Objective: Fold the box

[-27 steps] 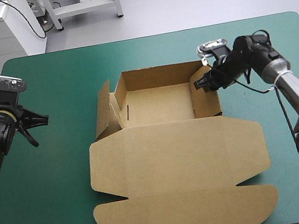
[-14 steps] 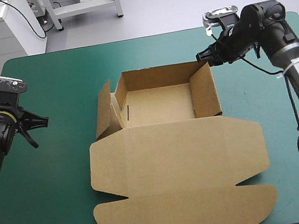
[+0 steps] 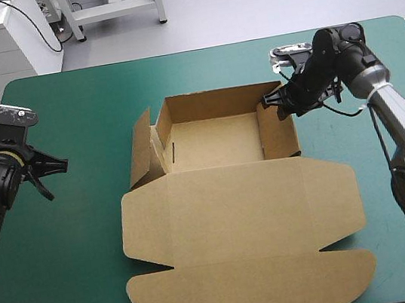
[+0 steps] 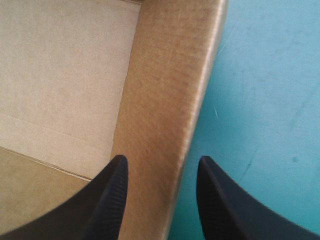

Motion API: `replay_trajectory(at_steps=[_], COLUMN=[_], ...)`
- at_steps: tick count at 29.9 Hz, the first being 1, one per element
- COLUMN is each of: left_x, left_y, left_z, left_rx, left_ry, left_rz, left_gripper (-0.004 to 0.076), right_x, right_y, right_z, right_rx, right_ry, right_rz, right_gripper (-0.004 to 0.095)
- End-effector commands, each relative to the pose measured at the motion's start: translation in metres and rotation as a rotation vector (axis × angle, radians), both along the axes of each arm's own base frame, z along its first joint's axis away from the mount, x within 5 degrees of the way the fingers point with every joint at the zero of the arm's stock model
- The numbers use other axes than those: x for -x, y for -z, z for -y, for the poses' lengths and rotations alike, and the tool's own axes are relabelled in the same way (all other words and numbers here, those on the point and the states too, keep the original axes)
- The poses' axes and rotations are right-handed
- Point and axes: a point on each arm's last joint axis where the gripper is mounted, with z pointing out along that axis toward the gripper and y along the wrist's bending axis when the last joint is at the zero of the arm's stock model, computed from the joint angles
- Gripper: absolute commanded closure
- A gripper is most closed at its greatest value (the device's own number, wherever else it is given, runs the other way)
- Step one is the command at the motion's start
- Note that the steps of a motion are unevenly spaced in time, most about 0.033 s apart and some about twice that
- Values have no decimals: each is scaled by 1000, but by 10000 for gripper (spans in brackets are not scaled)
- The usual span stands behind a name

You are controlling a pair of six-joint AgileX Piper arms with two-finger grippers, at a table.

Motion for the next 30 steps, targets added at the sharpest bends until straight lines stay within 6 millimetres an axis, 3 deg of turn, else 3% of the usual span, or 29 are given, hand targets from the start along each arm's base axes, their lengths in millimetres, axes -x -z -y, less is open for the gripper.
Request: replay_trajectory(at_steps=[1,6,16,19,22,30], left_x=[3,4,4,4,4,-3], left_y=[-16,-15,-15,-15,-15,-10], left_z=[1,1,1,2,2,6], left_rx=[20,24,25,27,36,113], left_ry=[20,19,19,18,16,-8], left_rz=[83,81,78,79,77,77], left_gripper=[724,724,724,724,724,724], right_x=[0,-11,-18,-19,-19,-18], right_y=[-6,16,34,35,35,30], right_z=[-3,-5,-6,-7,-7,-5], right_rx=[-54,-39,-36,-35,-30,-33], right_ry=[1,2,3,-1,-21,-18], right_rz=[5,-46,-90,-93,-87,-74], right_gripper=[496,496,511,658,907,924])
